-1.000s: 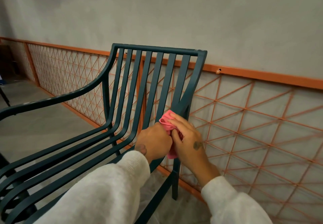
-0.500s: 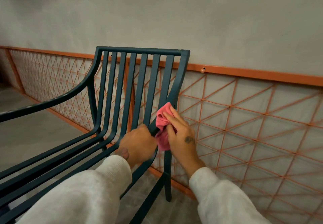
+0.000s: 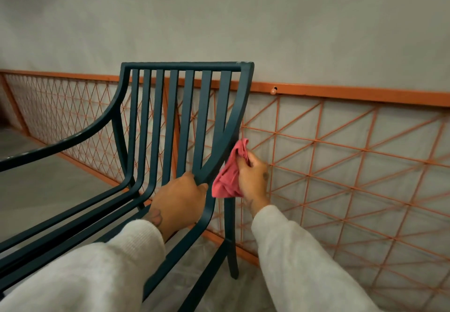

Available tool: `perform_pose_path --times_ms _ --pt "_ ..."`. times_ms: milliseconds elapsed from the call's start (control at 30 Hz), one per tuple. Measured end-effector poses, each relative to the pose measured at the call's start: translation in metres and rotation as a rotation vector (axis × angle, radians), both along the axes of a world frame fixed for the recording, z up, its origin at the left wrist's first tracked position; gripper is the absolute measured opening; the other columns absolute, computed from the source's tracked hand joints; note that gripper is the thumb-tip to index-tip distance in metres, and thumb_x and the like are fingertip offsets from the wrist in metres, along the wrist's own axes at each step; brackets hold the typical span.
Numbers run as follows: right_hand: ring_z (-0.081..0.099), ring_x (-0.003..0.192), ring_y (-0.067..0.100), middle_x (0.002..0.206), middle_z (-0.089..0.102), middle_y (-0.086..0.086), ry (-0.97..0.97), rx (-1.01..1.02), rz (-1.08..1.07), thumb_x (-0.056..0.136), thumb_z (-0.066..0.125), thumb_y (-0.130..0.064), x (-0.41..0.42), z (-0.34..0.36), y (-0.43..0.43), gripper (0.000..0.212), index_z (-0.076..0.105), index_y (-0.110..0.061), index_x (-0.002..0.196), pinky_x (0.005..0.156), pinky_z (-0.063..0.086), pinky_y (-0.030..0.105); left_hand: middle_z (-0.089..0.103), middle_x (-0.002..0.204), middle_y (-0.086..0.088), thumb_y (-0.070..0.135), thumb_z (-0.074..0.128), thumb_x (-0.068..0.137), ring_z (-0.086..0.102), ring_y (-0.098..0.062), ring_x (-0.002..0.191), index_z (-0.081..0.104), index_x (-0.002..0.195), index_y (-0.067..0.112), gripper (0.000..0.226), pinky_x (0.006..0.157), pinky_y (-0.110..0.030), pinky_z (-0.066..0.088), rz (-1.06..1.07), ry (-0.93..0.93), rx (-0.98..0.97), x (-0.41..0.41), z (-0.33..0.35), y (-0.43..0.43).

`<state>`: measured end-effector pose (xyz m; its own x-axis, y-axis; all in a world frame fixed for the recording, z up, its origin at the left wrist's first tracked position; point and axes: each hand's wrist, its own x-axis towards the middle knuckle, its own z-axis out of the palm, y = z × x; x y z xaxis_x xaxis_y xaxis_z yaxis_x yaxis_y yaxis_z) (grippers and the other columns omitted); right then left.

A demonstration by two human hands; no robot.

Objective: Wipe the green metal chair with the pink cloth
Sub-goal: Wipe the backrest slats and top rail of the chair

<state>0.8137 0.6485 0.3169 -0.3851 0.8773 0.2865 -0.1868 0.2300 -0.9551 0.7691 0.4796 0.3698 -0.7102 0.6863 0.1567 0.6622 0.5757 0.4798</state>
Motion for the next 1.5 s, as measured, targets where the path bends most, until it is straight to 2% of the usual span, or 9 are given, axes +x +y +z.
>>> perform_pose_path --times_ms 167,333,500,700,933,1133,1233,1367,1500 --pt "0.064 0.096 0.011 0.101 0.069 -0.014 -0.086 -0.153 0.012 0.098 0.054 -0.033 0.007 -0.061 -0.013 0.029 0.063 -0.033 0.125 0.075 0.054 0.021 0.054 0.072 0.005 0.039 0.044 0.098 0.051 -0.007 0.062 0.047 0.093 0.021 0.019 0.048 -0.023 0.033 0.006 -0.006 -0.012 0.001 0.001 0.001" --pt "0.064 0.095 0.003 0.099 0.068 -0.021 0.007 -0.060 -0.021 0.096 0.057 -0.035 -0.001 -0.028 -0.005 0.028 0.063 -0.038 0.123 0.072 0.051 0.013 0.054 0.072 0.005 0.040 0.045 0.097 0.053 -0.011 0.064 0.049 0.093 0.020 0.021 0.052 -0.027 0.036 0.013 0.011 0.004 0.001 -0.001 0.001" --pt "0.066 0.097 0.005 0.108 0.071 -0.012 0.061 0.050 -0.079 0.097 0.059 -0.032 -0.011 0.002 0.006 0.032 0.062 -0.030 0.128 0.083 0.055 0.022 0.056 0.074 0.004 0.039 0.046 0.097 0.056 -0.015 0.068 0.052 0.098 0.018 0.022 0.055 -0.029 0.039 0.005 0.008 0.008 -0.001 -0.002 0.001" --pt "0.064 0.082 0.003 0.085 0.067 -0.015 -0.106 -0.025 -0.112 0.098 0.054 -0.032 0.000 -0.071 -0.016 0.020 0.065 -0.036 0.115 0.064 0.051 0.015 0.049 0.070 0.008 0.040 0.046 0.097 0.054 -0.020 0.072 0.047 0.093 0.020 0.021 0.064 -0.031 0.041 0.012 0.026 -0.007 0.000 -0.001 0.003" --pt "0.066 0.080 0.006 0.082 0.066 -0.016 -0.082 0.044 -0.114 0.099 0.053 -0.027 -0.004 -0.029 -0.010 0.019 0.067 -0.040 0.103 0.064 0.051 0.016 0.047 0.070 0.010 0.042 0.045 0.097 0.043 -0.005 0.058 0.042 0.090 0.024 0.019 0.048 -0.023 0.028 0.031 0.022 0.002 -0.002 -0.003 0.004" --pt "0.057 0.087 -0.013 0.098 0.061 -0.030 0.033 0.159 -0.131 0.098 0.056 -0.024 -0.010 0.015 -0.001 0.036 0.058 -0.033 0.132 0.073 0.046 0.002 0.045 0.068 0.012 0.040 0.047 0.097 0.041 -0.003 0.057 0.042 0.090 0.025 0.017 0.046 -0.022 0.026 0.045 0.024 0.011 0.000 -0.002 0.005" --pt "0.061 0.086 -0.004 0.096 0.064 -0.022 -0.064 0.083 -0.095 0.100 0.051 -0.027 -0.003 -0.032 -0.012 0.031 0.058 -0.031 0.131 0.065 0.046 0.007 0.046 0.068 0.011 0.039 0.047 0.096 0.043 -0.004 0.058 0.043 0.089 0.024 0.018 0.046 -0.023 0.028 0.032 0.021 0.007 0.000 -0.002 0.003" --pt "0.066 0.074 0.011 0.081 0.066 -0.006 -0.225 -0.089 -0.068 0.101 0.048 -0.027 0.006 -0.106 -0.035 0.021 0.068 -0.021 0.101 0.048 0.043 0.006 0.047 0.068 0.010 0.040 0.047 0.095 0.044 -0.005 0.058 0.043 0.089 0.024 0.018 0.047 -0.025 0.030 0.030 0.021 0.004 -0.002 -0.002 0.003" --pt "0.066 0.078 0.011 0.089 0.067 0.002 -0.353 -0.160 -0.037 0.102 0.046 -0.019 0.013 -0.125 -0.038 0.022 0.067 -0.016 0.109 0.058 0.049 0.010 0.045 0.068 0.011 0.041 0.047 0.095 0.042 -0.005 0.056 0.043 0.090 0.023 0.019 0.047 -0.024 0.028 0.043 0.042 0.008 -0.003 -0.003 0.005"
